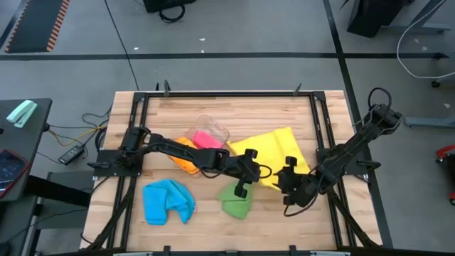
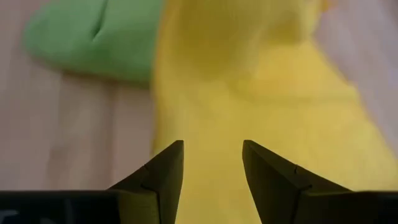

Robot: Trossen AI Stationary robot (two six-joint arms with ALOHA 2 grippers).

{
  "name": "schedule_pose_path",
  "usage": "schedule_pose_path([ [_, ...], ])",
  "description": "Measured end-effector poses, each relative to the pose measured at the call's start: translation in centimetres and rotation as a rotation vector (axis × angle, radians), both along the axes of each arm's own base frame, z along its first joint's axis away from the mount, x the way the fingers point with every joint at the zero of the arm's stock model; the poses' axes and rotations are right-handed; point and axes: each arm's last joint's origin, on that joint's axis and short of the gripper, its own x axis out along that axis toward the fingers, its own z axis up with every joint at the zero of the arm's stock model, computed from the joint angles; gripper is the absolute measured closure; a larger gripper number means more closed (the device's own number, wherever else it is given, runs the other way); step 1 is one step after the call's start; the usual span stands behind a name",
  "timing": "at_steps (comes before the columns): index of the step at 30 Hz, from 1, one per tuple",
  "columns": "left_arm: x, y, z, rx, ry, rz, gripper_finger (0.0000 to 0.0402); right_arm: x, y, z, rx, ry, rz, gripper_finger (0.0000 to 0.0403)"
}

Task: Fold microfiber towels
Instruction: Fold the yellow microfiber towel

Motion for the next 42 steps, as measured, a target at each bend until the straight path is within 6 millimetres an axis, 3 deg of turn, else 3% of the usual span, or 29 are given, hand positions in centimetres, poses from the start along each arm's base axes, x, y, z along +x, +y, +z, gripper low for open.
schedule_pose_path([
  [11,1.2,1.7,-2.7,0.023,0.013,0.117,0.0383,0.1,0.7,0.6,-0.078,-0.228,-0.092,0.023],
  [21,1.0,0.3,-3.1,0.023,0.029,0.087,0.0393,1.6,1.3,-0.6,-0.11,-0.253,-0.092,0.023],
  [27,0.9,-0.1,-3.1,0.023,0.034,0.078,0.0356,2.3,1.4,-1.2,-0.151,-0.253,-0.079,0.023],
  [36,1.4,0.4,-3.3,-0.001,0.0,0.1,0.028,1.3,1.4,0.1,-0.096,-0.236,-0.02,0.023],
  [42,1.9,0.8,-6.2,0.01,0.051,0.11,0.0244,0.7,1.1,0.5,-0.073,-0.223,-0.034,0.023],
])
